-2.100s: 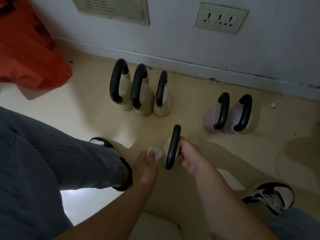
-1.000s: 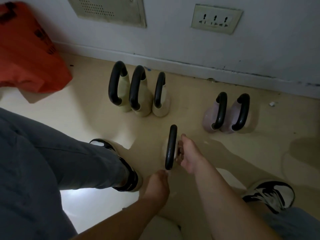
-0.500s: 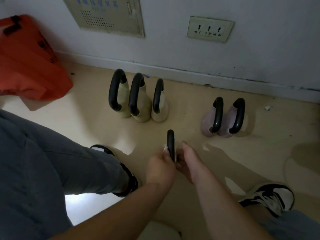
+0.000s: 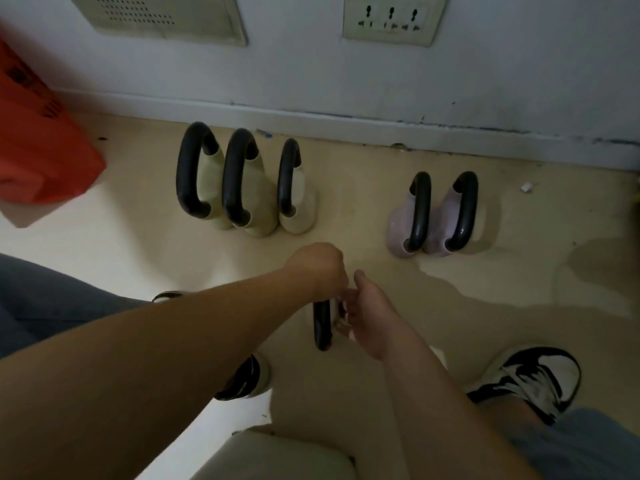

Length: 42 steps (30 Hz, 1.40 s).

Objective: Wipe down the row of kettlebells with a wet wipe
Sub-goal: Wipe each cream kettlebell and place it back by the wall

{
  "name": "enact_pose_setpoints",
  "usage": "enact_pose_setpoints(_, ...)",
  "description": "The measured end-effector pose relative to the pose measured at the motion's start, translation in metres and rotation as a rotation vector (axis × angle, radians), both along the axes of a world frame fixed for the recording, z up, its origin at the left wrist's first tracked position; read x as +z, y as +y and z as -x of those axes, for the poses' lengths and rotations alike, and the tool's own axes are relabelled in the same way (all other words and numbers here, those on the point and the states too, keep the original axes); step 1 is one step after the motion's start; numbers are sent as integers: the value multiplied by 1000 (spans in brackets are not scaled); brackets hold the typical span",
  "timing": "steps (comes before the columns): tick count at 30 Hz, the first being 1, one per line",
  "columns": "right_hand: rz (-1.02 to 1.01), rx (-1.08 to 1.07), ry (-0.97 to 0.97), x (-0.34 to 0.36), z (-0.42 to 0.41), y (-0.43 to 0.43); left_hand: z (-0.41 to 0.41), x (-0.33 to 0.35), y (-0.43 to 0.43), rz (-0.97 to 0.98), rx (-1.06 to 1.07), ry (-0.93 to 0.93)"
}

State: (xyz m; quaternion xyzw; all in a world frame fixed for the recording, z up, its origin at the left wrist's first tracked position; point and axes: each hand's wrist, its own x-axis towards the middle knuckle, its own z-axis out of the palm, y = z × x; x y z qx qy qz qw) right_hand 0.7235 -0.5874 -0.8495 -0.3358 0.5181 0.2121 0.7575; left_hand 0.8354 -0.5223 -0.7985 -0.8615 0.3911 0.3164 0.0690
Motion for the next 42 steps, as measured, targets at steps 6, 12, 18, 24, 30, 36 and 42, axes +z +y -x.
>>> enact_pose_setpoints(6, 12, 5, 20, -15, -2, -6, 1, -1, 49, 395, -445, -101)
enact_pose_setpoints(12, 48, -43, 31, -10, 1, -1, 57, 8, 32, 73, -24, -205)
enact_pose_setpoints(18, 68, -34, 20, 7, 4, 7, 111, 3, 84, 41, -551, -352)
enact_pose_setpoints(24, 135, -60, 43, 27, 11, 22, 131, -18, 118, -113, -556, -193)
enact_pose_setpoints(30, 210, -52, 57, 36, 7, 28, 113, -19, 156, 92, 262, 220)
enact_pose_setpoints(36, 181, 14, 18, 33, 9, 28, 107, 14, 88, 518, 1363, 565)
enact_pose_setpoints(42, 103, 67, -11, 27, 12, 17, 86, 39, 65, 403, 1368, 478)
